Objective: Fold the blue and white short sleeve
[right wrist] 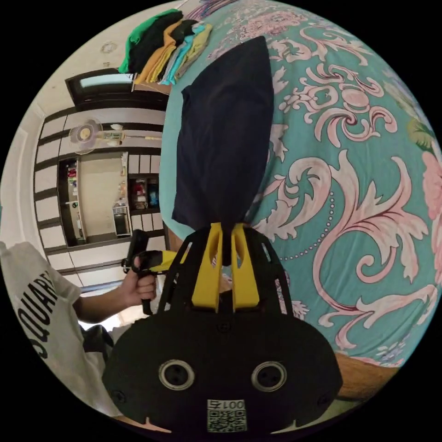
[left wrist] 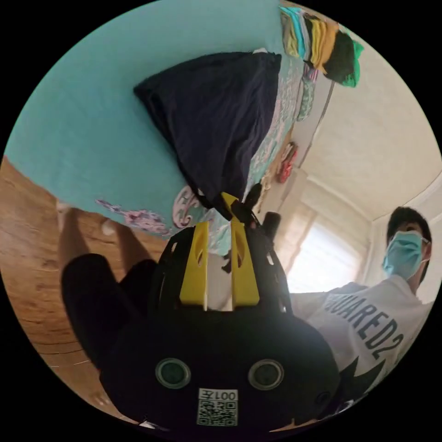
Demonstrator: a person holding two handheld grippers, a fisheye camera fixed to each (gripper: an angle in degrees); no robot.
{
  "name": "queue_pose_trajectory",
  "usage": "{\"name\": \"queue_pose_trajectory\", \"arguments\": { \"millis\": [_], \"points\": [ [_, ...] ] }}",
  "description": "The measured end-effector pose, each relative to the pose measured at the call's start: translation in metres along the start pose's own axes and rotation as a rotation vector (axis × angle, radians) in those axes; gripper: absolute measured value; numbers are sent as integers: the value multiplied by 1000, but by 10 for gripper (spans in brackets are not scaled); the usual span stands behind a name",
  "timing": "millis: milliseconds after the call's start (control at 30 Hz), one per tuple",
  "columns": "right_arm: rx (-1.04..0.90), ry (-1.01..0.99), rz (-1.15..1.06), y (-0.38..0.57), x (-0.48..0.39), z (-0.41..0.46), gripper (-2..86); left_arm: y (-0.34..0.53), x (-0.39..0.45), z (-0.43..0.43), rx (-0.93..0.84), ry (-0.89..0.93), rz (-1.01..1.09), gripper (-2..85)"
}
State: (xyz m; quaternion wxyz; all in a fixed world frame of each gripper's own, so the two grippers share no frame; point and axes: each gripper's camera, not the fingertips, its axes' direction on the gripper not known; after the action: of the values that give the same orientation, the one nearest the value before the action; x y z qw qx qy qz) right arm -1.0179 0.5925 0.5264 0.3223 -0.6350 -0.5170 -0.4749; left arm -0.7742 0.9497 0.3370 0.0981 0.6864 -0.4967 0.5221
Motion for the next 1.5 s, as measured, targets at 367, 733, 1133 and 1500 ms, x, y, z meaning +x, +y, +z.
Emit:
{"name": "queue_pose_trajectory", "arguments": {
  "millis": [367, 733, 1133, 1500],
  "points": [
    [-3, -476, -57, -18, -58, -78, 10, -7, -6, -3, 529, 736, -288, 130],
    [-142, -518, -394, -55, -242, -209, 1, 16, 218, -140, 535, 554, -41, -8],
    [332, -379, -824, -272, -474, -298, 0, -300, 587, -266, 233, 460, 695, -9],
    [344, -313, -404, -444, -428, -179, 3, -496, 538, -257, 261, 332, 395, -11]
  ]
}}
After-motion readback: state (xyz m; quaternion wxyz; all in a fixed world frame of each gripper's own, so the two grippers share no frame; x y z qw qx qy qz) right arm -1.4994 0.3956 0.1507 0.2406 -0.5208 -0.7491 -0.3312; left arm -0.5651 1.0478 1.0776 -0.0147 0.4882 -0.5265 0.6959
